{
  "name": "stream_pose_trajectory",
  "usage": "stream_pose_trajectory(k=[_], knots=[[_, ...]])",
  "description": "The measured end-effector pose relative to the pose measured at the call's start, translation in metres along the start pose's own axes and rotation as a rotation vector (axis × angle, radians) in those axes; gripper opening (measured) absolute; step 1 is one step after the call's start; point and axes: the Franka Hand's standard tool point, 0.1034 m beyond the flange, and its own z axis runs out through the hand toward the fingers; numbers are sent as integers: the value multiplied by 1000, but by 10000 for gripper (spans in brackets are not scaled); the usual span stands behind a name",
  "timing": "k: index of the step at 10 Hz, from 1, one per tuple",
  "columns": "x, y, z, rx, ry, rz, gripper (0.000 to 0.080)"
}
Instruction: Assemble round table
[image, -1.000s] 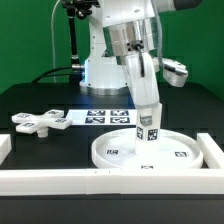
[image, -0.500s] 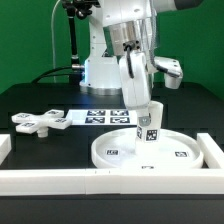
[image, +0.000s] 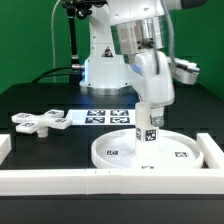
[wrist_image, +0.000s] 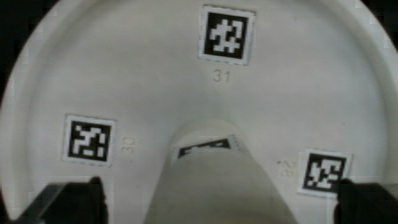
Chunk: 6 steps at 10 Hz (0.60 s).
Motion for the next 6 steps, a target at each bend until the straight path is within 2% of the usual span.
stream_pose_trajectory(k=[5,6], knots=[[0,0,1,-2,0,-376,649],[2,0,0,-19,20,-542,649]])
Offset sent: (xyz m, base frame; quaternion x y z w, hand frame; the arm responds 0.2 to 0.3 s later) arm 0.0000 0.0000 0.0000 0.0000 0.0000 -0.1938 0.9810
